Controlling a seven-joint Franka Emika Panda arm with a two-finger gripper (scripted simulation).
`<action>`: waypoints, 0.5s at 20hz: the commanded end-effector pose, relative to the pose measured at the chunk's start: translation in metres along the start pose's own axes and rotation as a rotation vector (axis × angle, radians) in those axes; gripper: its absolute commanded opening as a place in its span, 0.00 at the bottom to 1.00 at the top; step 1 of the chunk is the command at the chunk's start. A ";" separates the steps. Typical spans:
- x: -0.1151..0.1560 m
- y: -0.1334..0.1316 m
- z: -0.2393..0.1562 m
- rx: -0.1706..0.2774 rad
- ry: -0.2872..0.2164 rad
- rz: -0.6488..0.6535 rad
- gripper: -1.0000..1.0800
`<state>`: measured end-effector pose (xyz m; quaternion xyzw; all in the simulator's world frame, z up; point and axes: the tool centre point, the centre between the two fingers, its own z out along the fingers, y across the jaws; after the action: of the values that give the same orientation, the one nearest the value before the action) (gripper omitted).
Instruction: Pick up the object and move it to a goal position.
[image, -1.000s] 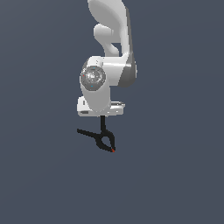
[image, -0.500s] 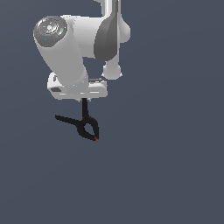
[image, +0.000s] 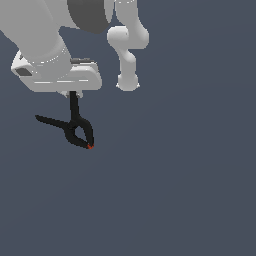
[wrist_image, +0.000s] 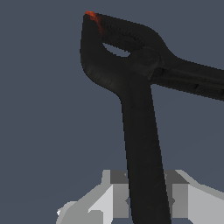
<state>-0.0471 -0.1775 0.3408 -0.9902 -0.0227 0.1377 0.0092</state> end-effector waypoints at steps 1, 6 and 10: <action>-0.004 0.009 -0.015 -0.001 0.002 -0.002 0.00; -0.008 0.019 -0.029 -0.002 0.002 -0.002 0.00; -0.009 0.022 -0.034 -0.002 0.002 -0.002 0.00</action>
<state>-0.0461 -0.1996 0.3720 -0.9901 -0.0235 0.1380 0.0090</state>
